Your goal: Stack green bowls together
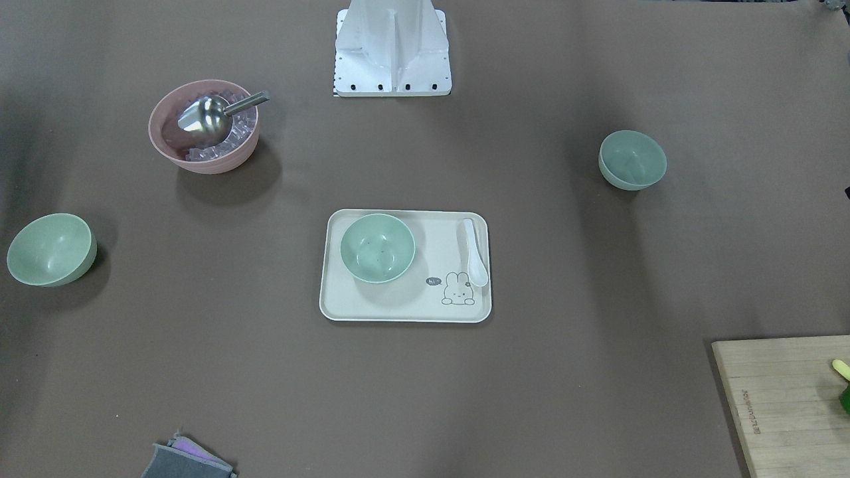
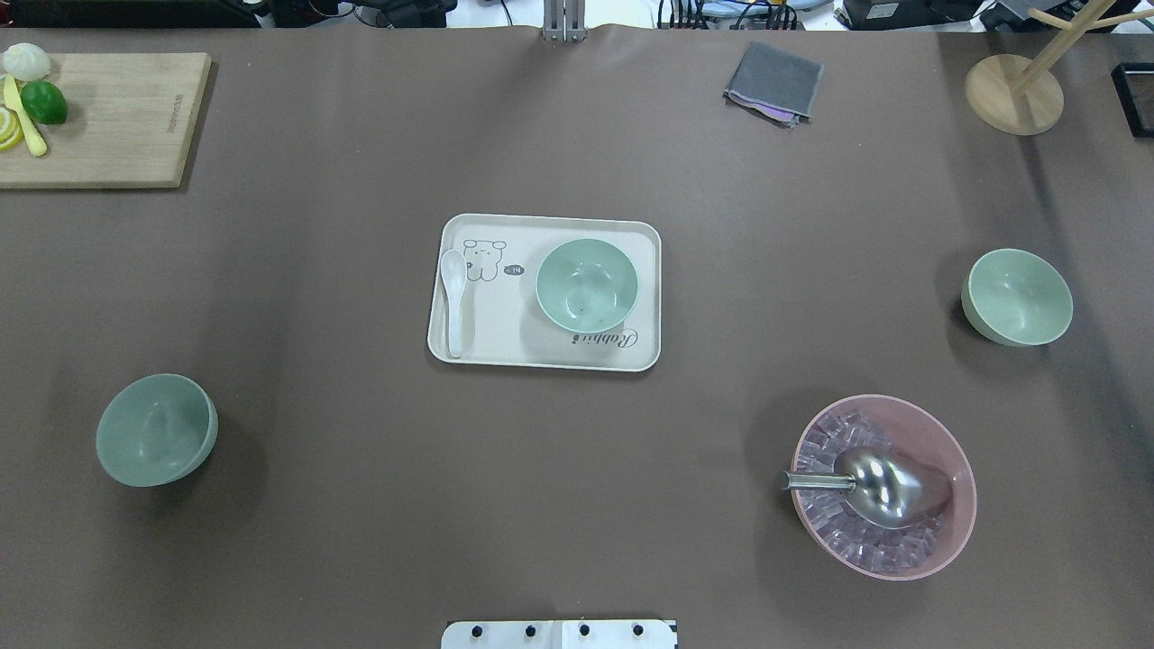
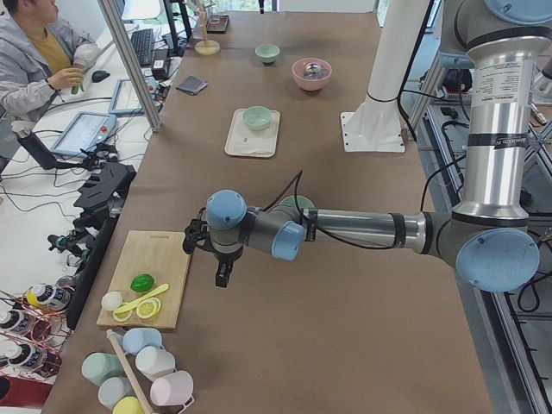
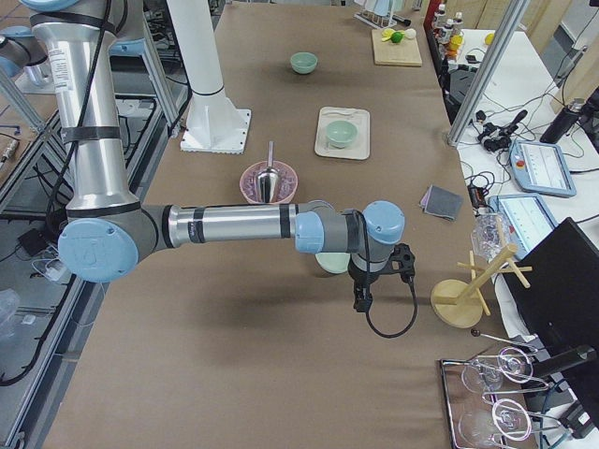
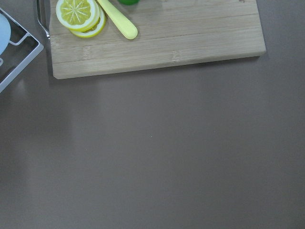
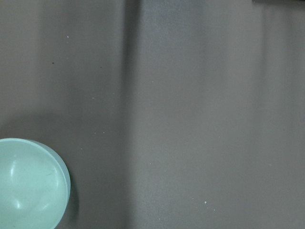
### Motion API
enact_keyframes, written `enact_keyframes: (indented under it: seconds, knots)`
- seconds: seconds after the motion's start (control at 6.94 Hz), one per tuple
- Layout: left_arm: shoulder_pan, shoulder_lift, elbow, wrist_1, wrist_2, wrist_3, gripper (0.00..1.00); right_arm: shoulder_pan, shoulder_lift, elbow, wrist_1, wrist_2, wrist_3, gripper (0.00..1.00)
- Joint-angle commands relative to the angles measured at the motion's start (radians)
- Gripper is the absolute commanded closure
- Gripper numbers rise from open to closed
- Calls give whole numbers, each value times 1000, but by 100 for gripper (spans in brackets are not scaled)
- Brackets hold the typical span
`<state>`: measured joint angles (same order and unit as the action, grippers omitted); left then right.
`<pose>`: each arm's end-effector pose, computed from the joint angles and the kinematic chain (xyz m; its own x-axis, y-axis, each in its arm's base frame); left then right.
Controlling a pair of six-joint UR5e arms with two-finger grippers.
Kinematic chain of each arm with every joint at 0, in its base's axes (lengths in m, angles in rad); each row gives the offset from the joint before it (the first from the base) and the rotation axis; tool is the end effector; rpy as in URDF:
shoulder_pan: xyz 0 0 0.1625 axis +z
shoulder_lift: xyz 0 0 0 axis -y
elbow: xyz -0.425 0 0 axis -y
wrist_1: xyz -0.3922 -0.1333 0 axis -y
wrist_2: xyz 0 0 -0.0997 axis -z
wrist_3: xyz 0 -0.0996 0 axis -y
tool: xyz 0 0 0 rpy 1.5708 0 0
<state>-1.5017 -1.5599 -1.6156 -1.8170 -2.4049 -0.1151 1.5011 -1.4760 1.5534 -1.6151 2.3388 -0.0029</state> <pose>-0.0247 -0.5046 0.6109 0.6594 0.1389 -0.7389 0.0094 0.9812 0.1929 0.0268 -0.5364 0.6236 0.7157 -0.0759 0.6942 0.0717 0.9968 0.0351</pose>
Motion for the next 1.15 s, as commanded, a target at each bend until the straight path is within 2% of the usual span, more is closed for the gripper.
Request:
enact_keyframes:
  seconds: [0.0,0.43,0.58,1.01]
  knots:
    - [-81,15,-102,241,-43,120,2,4,-23,10,1,5,3,0]
    - [-80,49,-164,255,-22,102,2,2,-29,19,3,1,11,0]
    - [-75,43,-165,255,-22,25,2,2,-27,19,3,1,8,0]
    - [-57,17,-167,216,-29,20,2,2,-24,16,3,1,12,0]
